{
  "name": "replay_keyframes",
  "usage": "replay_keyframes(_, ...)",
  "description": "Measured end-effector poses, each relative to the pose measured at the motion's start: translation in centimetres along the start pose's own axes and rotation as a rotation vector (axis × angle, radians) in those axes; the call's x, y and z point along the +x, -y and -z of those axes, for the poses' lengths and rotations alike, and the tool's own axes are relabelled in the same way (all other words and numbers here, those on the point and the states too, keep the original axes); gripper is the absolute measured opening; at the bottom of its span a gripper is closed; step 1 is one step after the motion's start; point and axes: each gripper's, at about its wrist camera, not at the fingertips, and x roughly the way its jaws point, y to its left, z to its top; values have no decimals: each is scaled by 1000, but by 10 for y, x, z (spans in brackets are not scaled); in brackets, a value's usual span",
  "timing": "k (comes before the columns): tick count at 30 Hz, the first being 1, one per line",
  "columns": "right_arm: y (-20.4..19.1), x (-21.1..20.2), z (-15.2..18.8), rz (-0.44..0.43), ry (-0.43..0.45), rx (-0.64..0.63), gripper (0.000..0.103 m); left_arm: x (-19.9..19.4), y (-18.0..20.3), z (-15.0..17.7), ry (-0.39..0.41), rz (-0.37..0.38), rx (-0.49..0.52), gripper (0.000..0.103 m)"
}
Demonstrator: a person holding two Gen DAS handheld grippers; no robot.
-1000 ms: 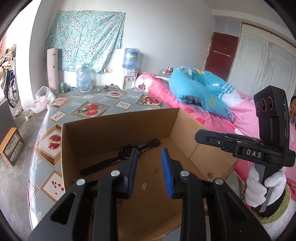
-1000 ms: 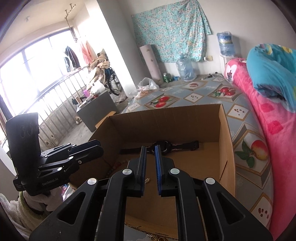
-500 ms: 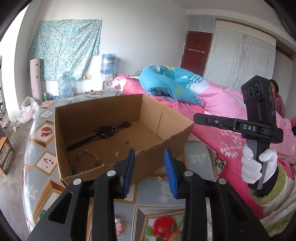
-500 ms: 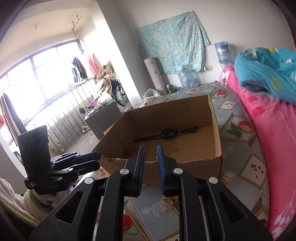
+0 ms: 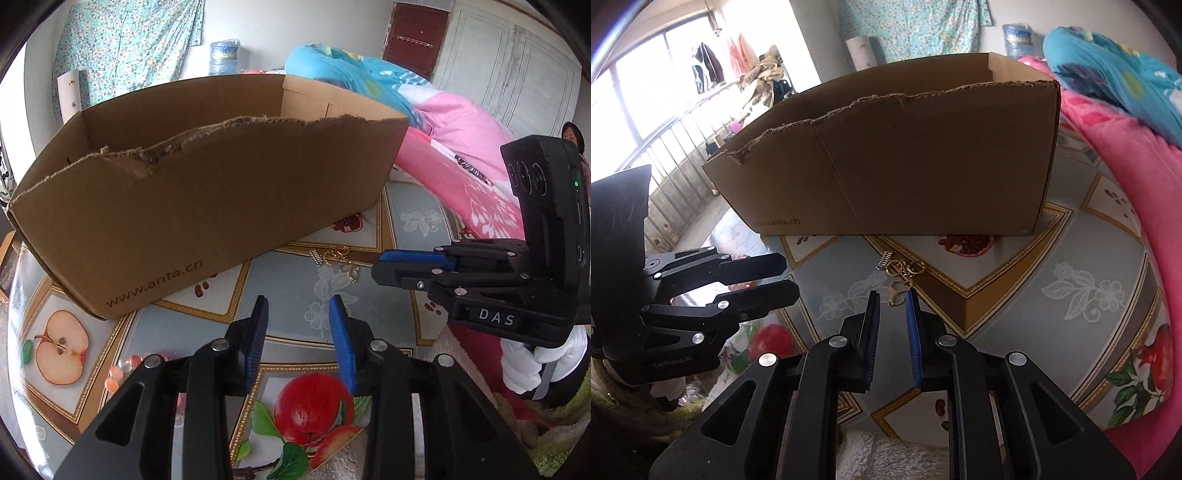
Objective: Organize jewelry
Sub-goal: 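Withdraw both grippers from the box back to the charms beside it, then lower the left gripper onto a gold flower charm and close on it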
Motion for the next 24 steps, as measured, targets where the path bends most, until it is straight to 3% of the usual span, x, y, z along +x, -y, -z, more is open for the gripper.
replay_keyframes(13, -4, 26, -8, 76, -14, -124, 17, 14, -1, 0, -43, 25, -1, 33)
replay_keyframes(16, -2, 28, -11, 79, -22, -133, 10, 16, -2, 0, -45, 28, -1, 33)
replay_keyframes(24, 1, 26, -11, -37, -63, -57, 9, 8, -2, 9, -51, 41, 35, 33)
